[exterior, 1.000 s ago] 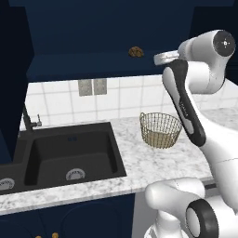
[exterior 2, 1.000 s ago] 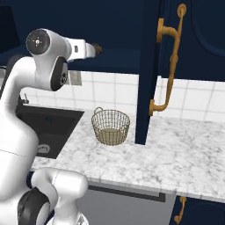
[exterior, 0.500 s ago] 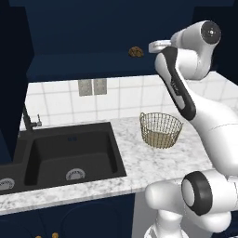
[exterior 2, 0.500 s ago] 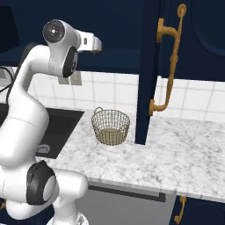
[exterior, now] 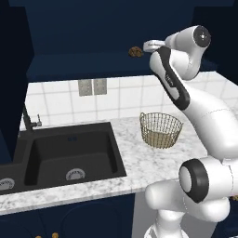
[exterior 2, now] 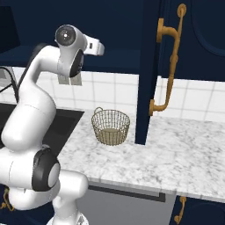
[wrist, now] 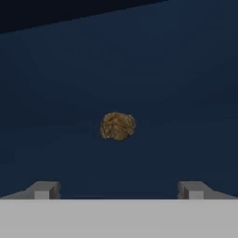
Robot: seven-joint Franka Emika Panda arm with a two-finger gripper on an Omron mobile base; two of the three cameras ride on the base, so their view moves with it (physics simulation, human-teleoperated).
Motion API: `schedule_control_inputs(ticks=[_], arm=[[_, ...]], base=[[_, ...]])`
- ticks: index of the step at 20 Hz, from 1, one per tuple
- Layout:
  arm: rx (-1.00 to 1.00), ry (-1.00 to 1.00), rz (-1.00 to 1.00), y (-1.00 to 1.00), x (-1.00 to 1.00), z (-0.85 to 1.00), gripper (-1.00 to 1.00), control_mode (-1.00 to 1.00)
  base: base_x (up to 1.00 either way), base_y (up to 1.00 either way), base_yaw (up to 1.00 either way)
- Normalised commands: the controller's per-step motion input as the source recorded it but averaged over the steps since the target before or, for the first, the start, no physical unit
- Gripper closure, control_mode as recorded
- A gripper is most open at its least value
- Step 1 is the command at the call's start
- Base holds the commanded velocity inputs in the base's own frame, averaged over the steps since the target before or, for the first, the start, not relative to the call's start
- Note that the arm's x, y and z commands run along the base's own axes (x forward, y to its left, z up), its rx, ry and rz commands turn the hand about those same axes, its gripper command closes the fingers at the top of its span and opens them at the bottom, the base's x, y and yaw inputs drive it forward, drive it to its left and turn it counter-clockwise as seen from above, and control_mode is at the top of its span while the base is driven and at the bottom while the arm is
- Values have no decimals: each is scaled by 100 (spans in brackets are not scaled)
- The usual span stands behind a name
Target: Open the cabinet, pick up the bread from the cabinet and place it in the basket. Then move the basket to the dining counter.
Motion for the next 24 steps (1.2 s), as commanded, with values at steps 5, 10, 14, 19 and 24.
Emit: schedule_control_inputs(ticks=[5, 10, 14, 19, 24], arm=[[6, 3, 0, 0, 71, 8, -100, -100], [2, 8, 0, 17, 51, -2, -100, -100], [1, 9, 0, 20, 46, -1, -100, -100], [1, 5, 0, 7, 38, -17, -100, -100], [0, 0, 0, 0, 54, -27, -100, -100]], base=[[0, 0, 0], [0, 0, 0], [0, 0, 0], [0, 0, 0], [0, 0, 0]])
